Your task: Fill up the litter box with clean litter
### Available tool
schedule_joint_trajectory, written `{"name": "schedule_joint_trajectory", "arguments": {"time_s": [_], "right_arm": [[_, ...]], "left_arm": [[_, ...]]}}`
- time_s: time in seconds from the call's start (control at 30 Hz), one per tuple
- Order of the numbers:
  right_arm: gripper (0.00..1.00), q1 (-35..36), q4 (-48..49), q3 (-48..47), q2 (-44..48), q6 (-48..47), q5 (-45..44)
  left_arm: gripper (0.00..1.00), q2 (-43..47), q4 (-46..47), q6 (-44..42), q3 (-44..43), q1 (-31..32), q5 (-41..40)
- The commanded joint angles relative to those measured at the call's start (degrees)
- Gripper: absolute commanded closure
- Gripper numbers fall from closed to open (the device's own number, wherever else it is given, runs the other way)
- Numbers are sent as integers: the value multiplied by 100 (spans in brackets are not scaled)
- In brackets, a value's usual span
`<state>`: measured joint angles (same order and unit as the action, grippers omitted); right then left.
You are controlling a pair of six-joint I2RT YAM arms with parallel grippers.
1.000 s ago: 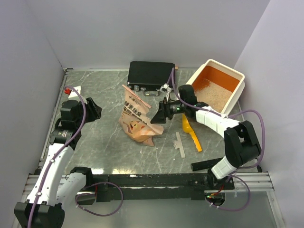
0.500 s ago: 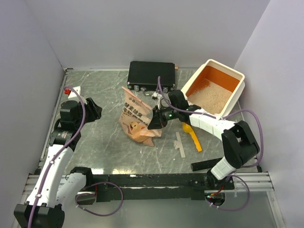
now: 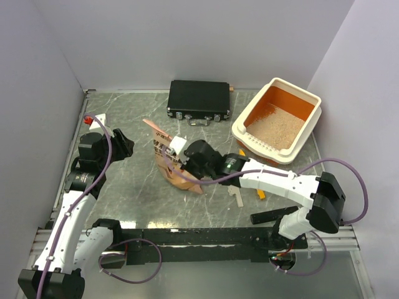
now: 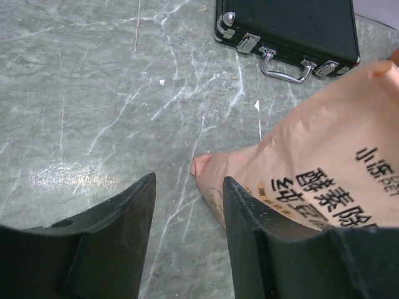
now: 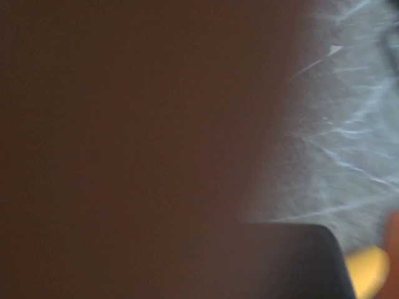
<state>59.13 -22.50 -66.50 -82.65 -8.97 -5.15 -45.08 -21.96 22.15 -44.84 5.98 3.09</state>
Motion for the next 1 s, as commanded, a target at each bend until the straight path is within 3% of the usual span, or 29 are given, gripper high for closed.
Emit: {"name": "schedule_joint_trajectory", "arguments": {"time_s": [0.0,0.07,0.13,0.2,0.3,0.47,0.5,0.6,0.7,0.8,0.93,0.97], "right_arm": [[100,528,719,-662,206,-998,-2488],[100,817,1480,-505,83,-1246,-3434],[100,959,1923,-14,-161,-1414,-3764],[100,1091,1716,145,-496,-943,-4037],[100,1214,1591,286,-840,-379,-3916],[100,1215,1152,41,-621,-140,-3748],[95,1206,943,-125,-481,-105,-3713],[62,1206,503,-530,-209,-44,-3616],[44,1206,-113,-872,186,18,-3625],[36,1109,-675,-1137,730,132,-3379],[36,654,-1466,-1339,1356,255,-2660],[39,252,-1746,-1357,1444,334,-2075]], "left_arm": [[48,131,86,35,1,17,-133],[48,131,69,26,-7,17,-151],[48,122,60,43,-7,17,-195],[48,122,51,44,-7,26,-221],[48,148,51,44,-16,44,-239],[48,113,16,44,-25,61,-265],[48,113,16,52,-34,53,-265],[48,131,25,44,-16,53,-292],[48,122,16,44,-16,53,-283],[48,113,16,35,-25,61,-265],[48,78,16,44,-25,61,-248],[48,87,16,44,-25,61,-248]]}}
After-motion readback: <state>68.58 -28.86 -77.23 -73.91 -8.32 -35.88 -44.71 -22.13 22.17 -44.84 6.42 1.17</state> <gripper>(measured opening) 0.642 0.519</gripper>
